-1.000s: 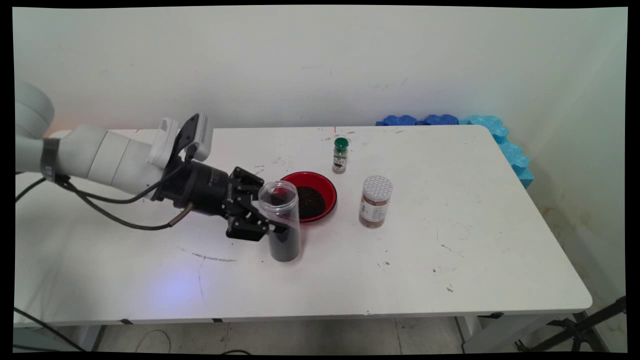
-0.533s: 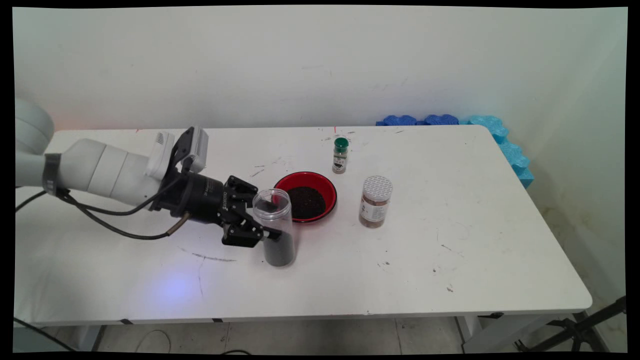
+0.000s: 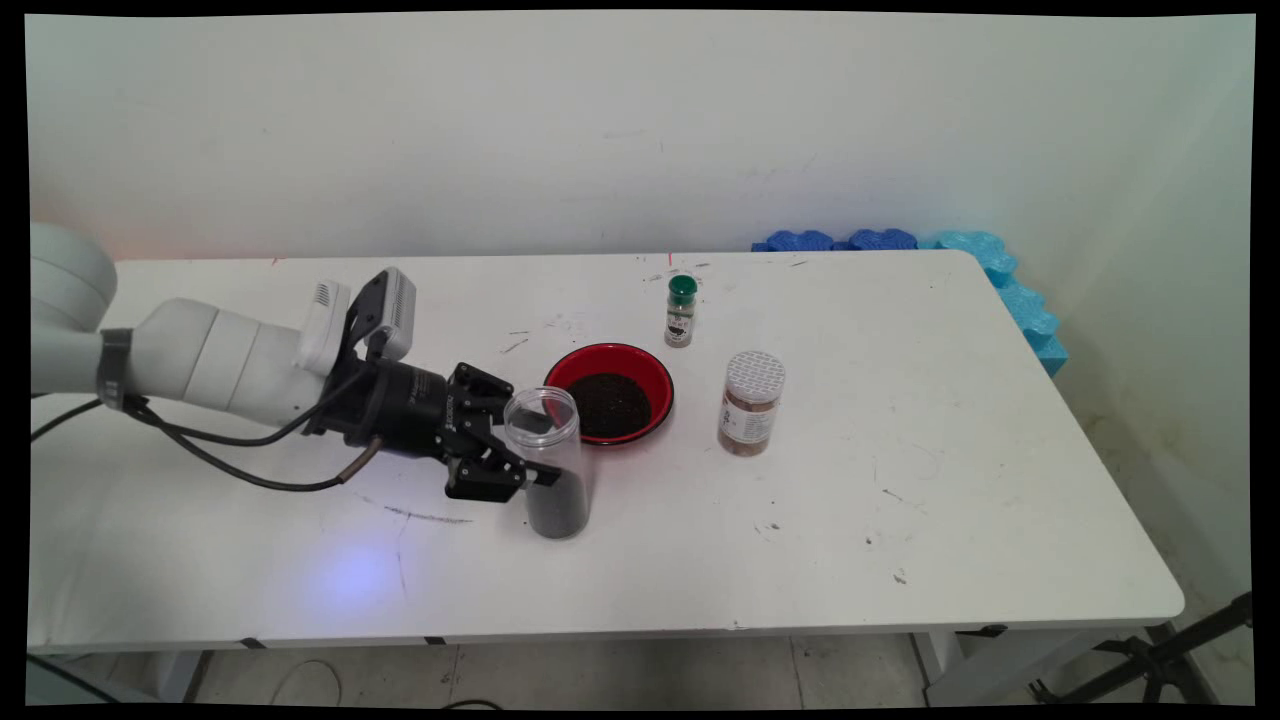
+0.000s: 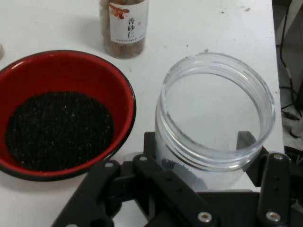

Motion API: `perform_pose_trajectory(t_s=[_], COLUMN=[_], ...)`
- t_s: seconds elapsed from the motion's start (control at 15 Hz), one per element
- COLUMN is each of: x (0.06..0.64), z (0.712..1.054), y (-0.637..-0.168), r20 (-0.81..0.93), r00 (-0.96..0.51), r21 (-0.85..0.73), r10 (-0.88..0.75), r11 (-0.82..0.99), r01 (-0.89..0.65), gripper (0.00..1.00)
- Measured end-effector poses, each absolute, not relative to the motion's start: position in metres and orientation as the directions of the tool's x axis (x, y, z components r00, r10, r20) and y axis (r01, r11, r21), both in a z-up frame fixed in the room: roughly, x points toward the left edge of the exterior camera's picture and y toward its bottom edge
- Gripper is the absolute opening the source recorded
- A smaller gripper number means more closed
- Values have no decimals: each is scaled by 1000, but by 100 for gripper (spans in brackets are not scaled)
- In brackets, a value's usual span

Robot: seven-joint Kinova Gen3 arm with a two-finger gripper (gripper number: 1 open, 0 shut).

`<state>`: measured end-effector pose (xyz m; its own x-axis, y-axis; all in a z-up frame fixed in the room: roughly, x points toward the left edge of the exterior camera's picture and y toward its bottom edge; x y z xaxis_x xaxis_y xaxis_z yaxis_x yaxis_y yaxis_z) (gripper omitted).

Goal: Place the picked object on the table

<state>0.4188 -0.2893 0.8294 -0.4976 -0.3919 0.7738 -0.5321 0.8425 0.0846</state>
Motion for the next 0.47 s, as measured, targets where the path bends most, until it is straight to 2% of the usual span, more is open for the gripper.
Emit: perform_pose_trajectory(t_s=[0.27,0.33,0.47], x=[419,419,420], z=[825,824,823], y=[-288,-288,-288], r20=[776,777,779], r00=[-492,-489,-482], r21=[88,89,93], r10=[-395,-396,-401], r11=[840,838,835], r01=[-536,-538,-543], gripper=[0,100,100])
